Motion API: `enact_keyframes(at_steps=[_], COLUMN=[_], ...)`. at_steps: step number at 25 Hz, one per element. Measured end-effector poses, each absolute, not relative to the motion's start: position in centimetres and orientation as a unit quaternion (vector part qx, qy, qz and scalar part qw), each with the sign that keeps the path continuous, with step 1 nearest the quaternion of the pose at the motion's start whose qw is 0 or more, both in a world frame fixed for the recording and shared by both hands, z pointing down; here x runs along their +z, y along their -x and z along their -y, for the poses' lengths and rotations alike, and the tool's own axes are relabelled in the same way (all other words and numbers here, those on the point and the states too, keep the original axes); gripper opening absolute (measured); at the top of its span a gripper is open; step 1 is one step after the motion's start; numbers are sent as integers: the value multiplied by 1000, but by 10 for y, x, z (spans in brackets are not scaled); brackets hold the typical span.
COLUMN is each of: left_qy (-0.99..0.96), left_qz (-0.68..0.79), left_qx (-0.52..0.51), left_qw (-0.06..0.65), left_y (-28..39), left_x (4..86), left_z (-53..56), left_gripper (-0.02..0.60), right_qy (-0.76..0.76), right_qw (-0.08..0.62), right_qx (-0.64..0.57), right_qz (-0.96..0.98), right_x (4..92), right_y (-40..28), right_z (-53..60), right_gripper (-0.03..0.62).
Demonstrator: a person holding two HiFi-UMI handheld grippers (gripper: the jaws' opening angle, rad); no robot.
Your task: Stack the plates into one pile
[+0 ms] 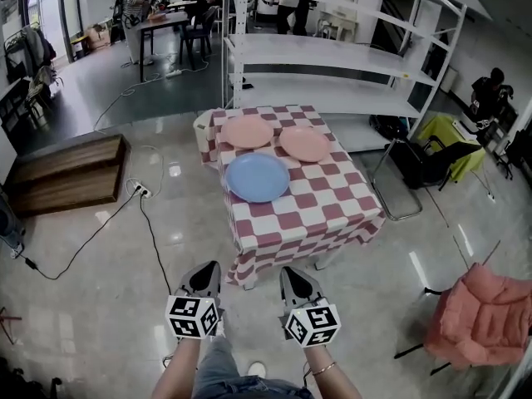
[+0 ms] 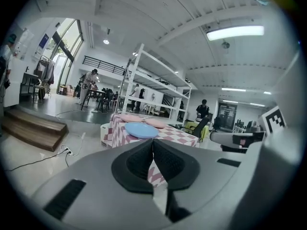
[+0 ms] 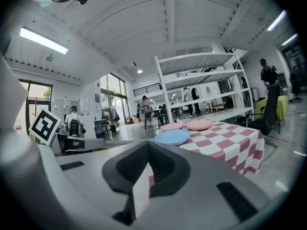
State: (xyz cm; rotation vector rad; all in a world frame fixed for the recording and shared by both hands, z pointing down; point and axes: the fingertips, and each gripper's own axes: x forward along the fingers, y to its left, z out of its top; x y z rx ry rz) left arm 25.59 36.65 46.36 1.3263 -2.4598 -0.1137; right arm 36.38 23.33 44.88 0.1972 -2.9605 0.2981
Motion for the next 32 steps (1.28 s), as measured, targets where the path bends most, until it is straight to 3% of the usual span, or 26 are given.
enact_keyframes(at_steps=[17, 32], left_qy=[-499, -547], left_qz=[845, 810], left_qx=[-20, 2], left_qw=[192, 212], left_y=[-34, 33], left_x=[474, 499], left_z=[-337, -270], left_gripper=[17, 18], right_qy=[-177, -267], right_qw=[115, 145], right_qx=[120, 113], right_qz=[970, 946], right_x=[461, 476], right_y=[-189, -161], right_z=[-168, -105], right_gripper=[9, 9])
